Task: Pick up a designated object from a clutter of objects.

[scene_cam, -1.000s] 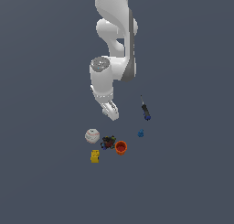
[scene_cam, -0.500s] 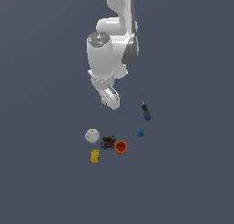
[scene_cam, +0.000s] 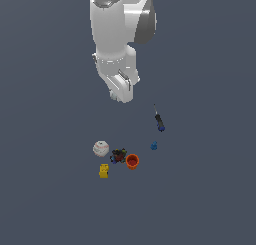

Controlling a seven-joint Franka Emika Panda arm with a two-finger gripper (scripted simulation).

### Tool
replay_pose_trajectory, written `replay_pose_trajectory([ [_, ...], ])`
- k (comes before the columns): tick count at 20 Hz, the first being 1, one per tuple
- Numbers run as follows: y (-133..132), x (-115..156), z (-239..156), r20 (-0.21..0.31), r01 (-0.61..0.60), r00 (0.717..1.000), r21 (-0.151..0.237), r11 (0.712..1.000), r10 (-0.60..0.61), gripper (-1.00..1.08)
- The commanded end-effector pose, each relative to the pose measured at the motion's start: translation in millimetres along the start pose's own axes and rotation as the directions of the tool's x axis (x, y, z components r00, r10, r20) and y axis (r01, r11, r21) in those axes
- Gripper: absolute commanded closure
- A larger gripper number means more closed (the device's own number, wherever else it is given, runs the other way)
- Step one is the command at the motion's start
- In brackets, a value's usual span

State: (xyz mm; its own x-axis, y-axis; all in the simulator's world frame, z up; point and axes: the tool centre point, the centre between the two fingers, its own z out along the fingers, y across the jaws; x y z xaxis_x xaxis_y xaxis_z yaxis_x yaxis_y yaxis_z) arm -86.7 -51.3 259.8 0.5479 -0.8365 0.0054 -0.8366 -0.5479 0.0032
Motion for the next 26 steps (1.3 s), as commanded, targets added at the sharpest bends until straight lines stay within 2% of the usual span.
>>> replay_pose_trajectory([
  [1, -0.2, -1.6, -23.5, 0.0, 0.0, 1.0, -0.001, 1.0, 0.0, 1.08],
  [14, -6.0, -7.5, -127.4, 0.004, 0.004, 1.0, 0.003, 1.0, -0.004, 1.08],
  [20, -8.4, -8.3, -150.8, 0.005, 0.005, 1.0, 0.003, 1.0, -0.005, 1.08],
  [26, -9.8, -7.7, -156.5, 0.005, 0.005, 1.0, 0.003, 1.0, -0.005, 1.08],
])
